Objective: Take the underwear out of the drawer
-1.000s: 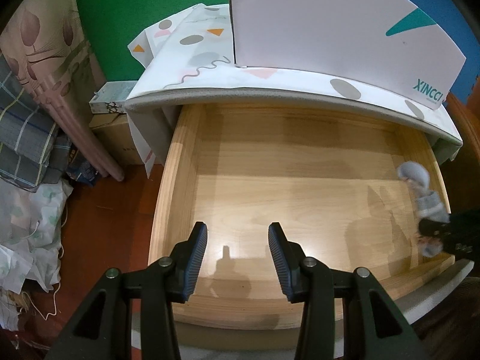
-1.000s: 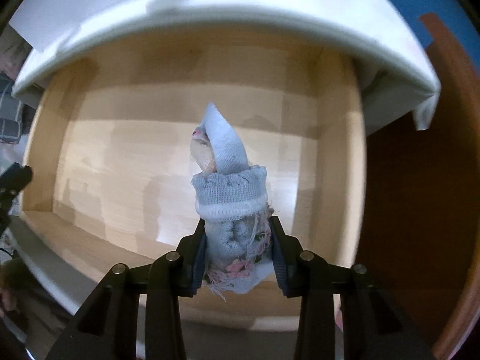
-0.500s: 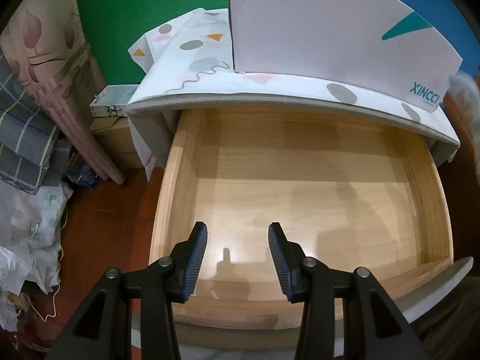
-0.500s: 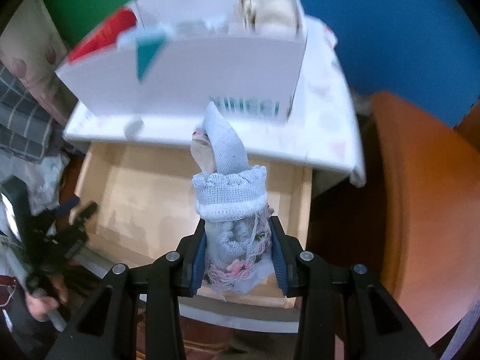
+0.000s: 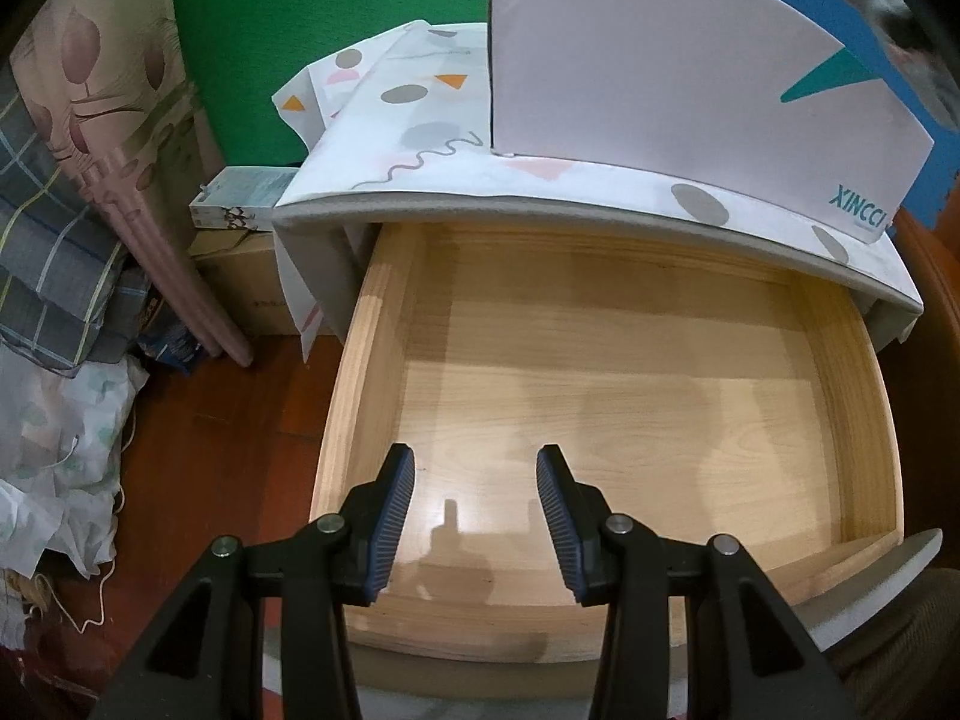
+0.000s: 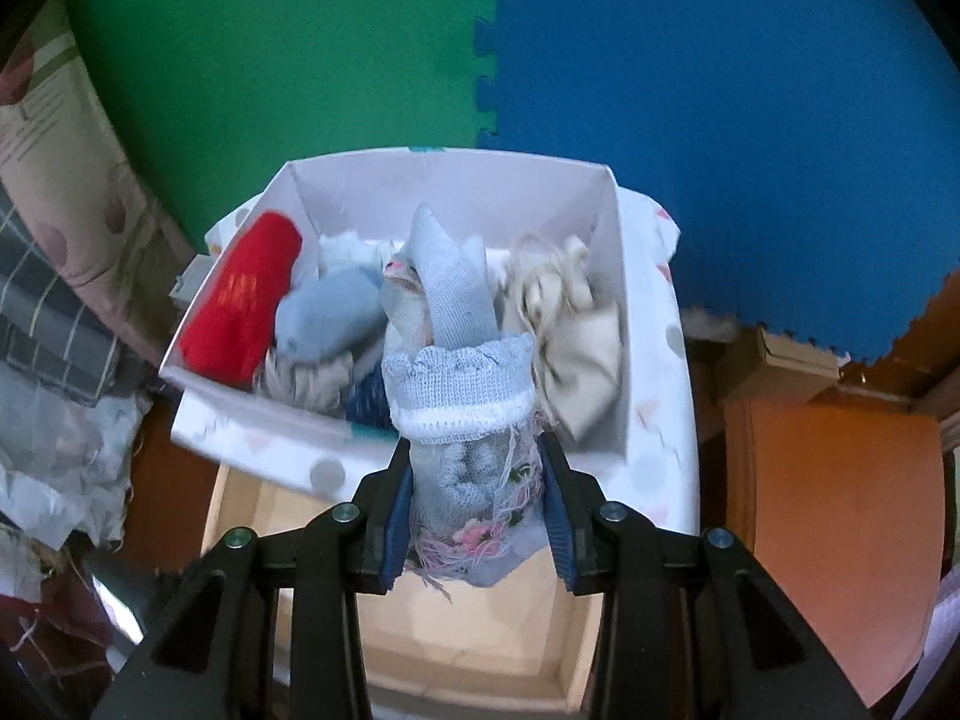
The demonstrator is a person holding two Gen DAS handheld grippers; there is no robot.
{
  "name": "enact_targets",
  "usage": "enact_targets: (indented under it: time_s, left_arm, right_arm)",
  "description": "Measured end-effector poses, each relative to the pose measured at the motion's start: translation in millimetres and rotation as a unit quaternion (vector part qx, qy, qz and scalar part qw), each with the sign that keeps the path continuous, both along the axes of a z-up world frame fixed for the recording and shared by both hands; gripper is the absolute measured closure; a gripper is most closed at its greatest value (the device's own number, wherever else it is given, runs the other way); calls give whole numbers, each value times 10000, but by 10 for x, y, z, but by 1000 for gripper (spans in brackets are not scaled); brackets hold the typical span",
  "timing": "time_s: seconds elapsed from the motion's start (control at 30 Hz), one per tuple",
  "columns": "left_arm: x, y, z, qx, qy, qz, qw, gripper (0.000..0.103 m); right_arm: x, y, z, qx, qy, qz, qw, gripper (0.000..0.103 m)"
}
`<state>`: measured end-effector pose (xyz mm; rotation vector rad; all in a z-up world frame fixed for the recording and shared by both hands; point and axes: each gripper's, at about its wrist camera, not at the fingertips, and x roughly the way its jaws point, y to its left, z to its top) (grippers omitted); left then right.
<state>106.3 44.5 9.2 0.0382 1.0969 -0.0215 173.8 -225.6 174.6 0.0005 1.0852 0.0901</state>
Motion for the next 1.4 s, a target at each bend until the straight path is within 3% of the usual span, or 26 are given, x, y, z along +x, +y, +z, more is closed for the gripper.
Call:
enact_targets:
  time_s: [0.2,0.5,0.67,0.77,0.97,1.1,1.23,1.4]
  left_arm:
    - [3,-2,-1,2,4,7,10000,60]
    - [-15,-51,-6,60,-37,-62,10000,60]
    - [-11,-67,1,93,-58,-56,9999,60]
    - [-5,-83,2,111,-65,-68,9999,60]
    - [-3,-98,9,137,-72,-74,9999,60]
    - [-16,-115,23,188,-109,-82,9997,60]
    - [-46,-117,53,202,-200,-106,9995,60]
    - [-120,-120,123,269,-353,-105,9990,60]
  right_arm:
    - [505,100,-181,-162,158,-171,9996,65]
    - [804,139,-498,-235,417,-302,9984,58]
    - [796,157,-556,-232,367,-316,9986,35]
    - [763,147,-549,-123,301,-293,9990,29]
    - [435,130,-268,80,-144,-158,9997,12]
    - [-17,87,-146,147,-475,-70,9987,4]
    - [-556,36,-270,-18,-639,-122,9979,2]
    - [-1187,-12,-782,-227,-594,-286,9976,1]
